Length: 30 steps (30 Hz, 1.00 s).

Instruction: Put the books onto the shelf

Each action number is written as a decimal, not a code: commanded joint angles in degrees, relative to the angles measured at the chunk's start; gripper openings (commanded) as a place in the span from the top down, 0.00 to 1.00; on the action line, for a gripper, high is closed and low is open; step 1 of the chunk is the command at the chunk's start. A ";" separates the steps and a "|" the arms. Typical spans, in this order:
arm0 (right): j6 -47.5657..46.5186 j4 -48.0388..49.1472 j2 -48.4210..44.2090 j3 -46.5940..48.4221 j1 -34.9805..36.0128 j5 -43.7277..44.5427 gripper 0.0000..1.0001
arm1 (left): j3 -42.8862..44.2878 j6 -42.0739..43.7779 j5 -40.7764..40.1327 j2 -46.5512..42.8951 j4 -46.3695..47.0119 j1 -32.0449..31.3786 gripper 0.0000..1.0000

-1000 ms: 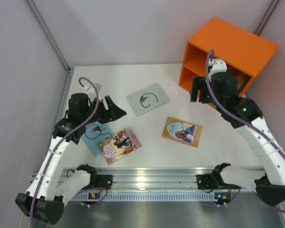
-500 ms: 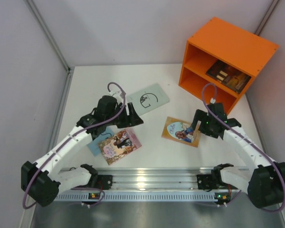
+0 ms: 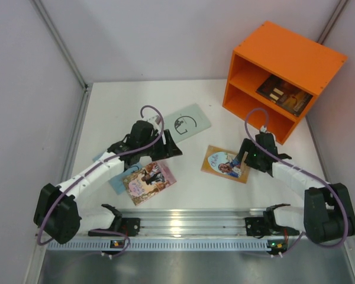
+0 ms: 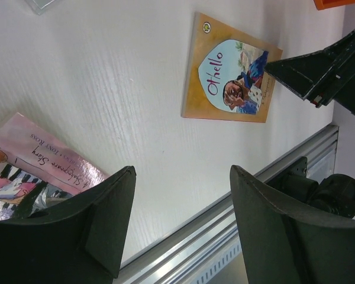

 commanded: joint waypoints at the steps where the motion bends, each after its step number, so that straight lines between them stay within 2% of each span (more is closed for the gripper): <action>1: -2.38 9.86 2.46 -1.18 -1.29 -3.13 0.14 | -0.92 -0.37 1.28 -0.38 4.14 0.19 0.30; 8: 0.42 12.85 6.50 -1.35 -1.73 -4.75 0.31 | -1.09 0.07 1.89 -1.26 3.52 1.51 0.30; 11: 0.86 12.59 8.35 -0.82 -1.73 -4.84 0.47 | -0.83 -0.10 2.94 -1.26 3.61 1.60 0.30; 12: 0.78 12.59 8.35 -0.73 -1.73 -4.75 0.58 | -0.92 -0.28 3.21 -1.26 3.52 1.60 0.30; 14: 0.51 12.85 8.00 -0.64 -1.73 -5.01 0.72 | -0.66 -0.89 3.13 -1.70 2.65 1.60 0.30; 15: 0.25 12.94 7.65 -0.64 -1.73 -5.27 0.83 | -0.48 -0.89 2.69 -1.96 1.95 1.69 0.30; 17: 0.42 13.73 7.04 -0.64 -1.82 -7.29 0.98 | -0.04 -0.89 2.07 -2.84 -0.07 1.60 0.30; 27: 4.55 14.52 0.10 0.23 -1.73 -17.14 1.00 | -0.92 -1.86 -1.18 -6.19 -2.37 1.69 0.28; 30: 5.35 14.08 -2.01 -0.20 -1.73 -19.16 1.00 | -1.62 -1.34 0.57 -4.08 -0.79 1.69 0.32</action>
